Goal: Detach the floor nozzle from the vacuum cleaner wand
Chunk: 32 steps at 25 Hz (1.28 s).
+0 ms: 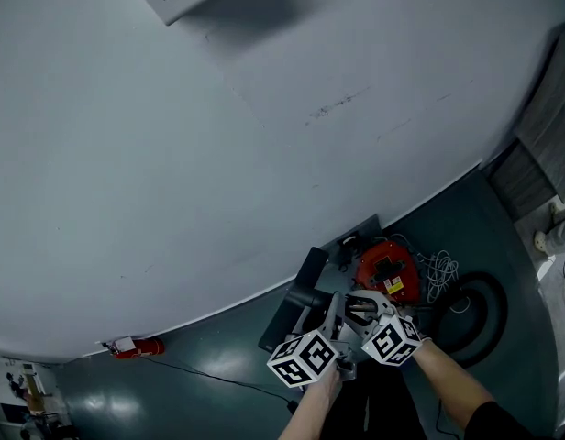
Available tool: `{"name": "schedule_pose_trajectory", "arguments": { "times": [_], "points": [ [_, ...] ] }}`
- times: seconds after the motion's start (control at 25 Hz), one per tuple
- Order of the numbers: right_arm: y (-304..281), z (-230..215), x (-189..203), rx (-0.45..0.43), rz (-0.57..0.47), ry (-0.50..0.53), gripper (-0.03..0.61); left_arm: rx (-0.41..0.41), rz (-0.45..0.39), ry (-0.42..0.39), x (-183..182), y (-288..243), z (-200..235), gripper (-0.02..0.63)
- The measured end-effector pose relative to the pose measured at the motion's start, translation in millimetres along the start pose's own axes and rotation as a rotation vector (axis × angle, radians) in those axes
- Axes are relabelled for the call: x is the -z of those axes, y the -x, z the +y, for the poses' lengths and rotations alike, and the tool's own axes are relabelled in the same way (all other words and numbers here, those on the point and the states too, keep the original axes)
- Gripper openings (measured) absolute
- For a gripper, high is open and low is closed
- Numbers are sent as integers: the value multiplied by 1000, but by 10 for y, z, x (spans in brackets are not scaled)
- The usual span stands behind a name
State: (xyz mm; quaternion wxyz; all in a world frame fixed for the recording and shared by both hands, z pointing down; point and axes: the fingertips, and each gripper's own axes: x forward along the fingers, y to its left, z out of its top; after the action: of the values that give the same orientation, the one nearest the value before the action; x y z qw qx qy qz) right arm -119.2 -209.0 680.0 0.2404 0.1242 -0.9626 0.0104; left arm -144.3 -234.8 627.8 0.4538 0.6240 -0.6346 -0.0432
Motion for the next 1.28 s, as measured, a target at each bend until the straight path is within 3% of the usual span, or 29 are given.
{"name": "schedule_pose_trajectory", "arguments": {
  "times": [0.08,0.2,0.28,0.36,0.52,0.6,0.68,0.8,0.84,0.88,1.0,1.04,1.08,1.28],
  "points": [
    [-4,10,-1,-2,2,5,160,-11,-8,-47,-2,14,-3,179],
    [11,3,1,4,8,9,160,-47,-34,-221,-2,36,-77,178],
    [32,-14,0,8,7,4,160,-52,-54,-284,-3,43,-131,178],
    [54,-11,-9,6,2,-2,160,-31,-73,-245,-3,61,-141,178],
    [55,22,-6,-2,0,1,160,42,-73,-22,-7,66,-50,178],
    [48,35,-2,-4,3,6,160,53,-70,11,-10,74,-27,178],
    [44,44,-4,-4,7,11,160,34,-80,-78,-15,98,-53,178],
    [62,36,-12,2,8,12,159,-8,-92,-342,-10,132,-179,178],
    [71,29,-14,4,6,11,160,-2,-91,-366,-5,131,-202,178],
    [78,25,-14,5,6,10,160,14,-90,-334,-6,129,-199,178],
    [82,23,-1,-1,8,7,160,85,-126,-70,-155,177,-99,178],
    [80,21,4,-3,10,8,160,98,-150,-22,-262,208,-82,178],
    [75,18,9,-4,12,8,160,105,-168,-16,-370,234,-87,178],
    [41,10,28,5,38,8,160,106,-186,-145,-606,314,-189,178]
  ]
}}
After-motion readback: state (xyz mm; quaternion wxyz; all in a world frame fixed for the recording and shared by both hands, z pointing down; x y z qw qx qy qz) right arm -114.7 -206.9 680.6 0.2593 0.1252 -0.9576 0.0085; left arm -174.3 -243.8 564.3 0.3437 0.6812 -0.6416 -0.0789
